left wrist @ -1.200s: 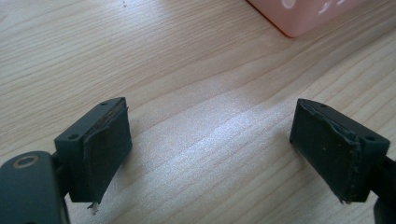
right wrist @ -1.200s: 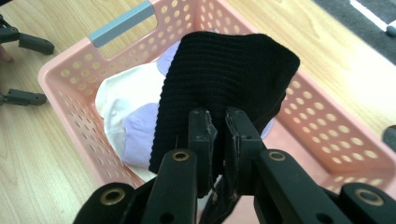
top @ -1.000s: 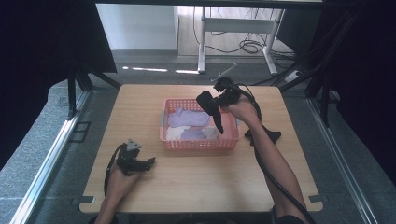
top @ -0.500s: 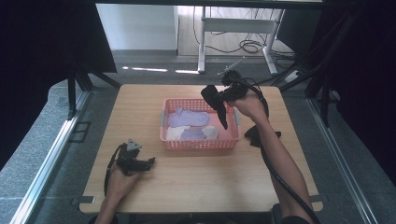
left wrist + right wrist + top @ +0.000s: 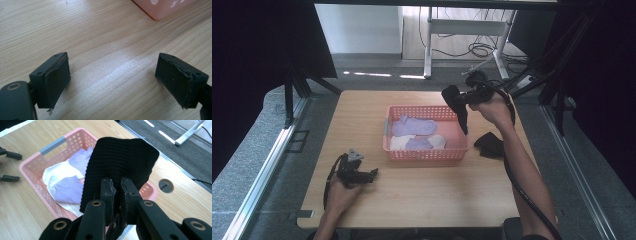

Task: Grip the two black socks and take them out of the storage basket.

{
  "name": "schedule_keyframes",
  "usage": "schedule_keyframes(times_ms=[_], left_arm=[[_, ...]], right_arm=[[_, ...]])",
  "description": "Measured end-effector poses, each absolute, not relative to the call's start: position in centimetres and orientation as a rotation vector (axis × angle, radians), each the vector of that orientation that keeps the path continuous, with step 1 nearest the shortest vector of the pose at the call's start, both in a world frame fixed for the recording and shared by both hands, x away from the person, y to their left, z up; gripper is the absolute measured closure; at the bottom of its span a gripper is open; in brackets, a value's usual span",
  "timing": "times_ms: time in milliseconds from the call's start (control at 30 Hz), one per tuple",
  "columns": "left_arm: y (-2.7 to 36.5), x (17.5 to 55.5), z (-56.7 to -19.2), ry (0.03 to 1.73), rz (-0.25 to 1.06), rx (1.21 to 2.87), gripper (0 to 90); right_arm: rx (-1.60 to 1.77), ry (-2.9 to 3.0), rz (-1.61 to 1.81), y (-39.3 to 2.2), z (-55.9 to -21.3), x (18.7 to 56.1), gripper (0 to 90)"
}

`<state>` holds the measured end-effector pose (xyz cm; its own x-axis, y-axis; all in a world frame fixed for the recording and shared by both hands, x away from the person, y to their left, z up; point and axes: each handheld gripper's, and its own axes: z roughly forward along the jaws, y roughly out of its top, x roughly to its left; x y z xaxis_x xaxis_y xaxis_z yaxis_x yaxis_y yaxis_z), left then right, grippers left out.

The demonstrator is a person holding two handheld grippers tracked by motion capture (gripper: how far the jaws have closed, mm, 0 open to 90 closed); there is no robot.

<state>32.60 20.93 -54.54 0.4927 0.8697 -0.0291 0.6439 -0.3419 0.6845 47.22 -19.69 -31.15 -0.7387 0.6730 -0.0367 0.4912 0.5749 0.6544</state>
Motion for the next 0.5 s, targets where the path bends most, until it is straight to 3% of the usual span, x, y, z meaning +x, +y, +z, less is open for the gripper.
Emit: schedule_keyframes(times_ms=[500], left_arm=[[20.9,32.6,-54.6,1.239,0.459,2.095,12.5]], right_arm=[[1.104,2.434,0.853,-26.3,-31.8,46.4,81.5]])
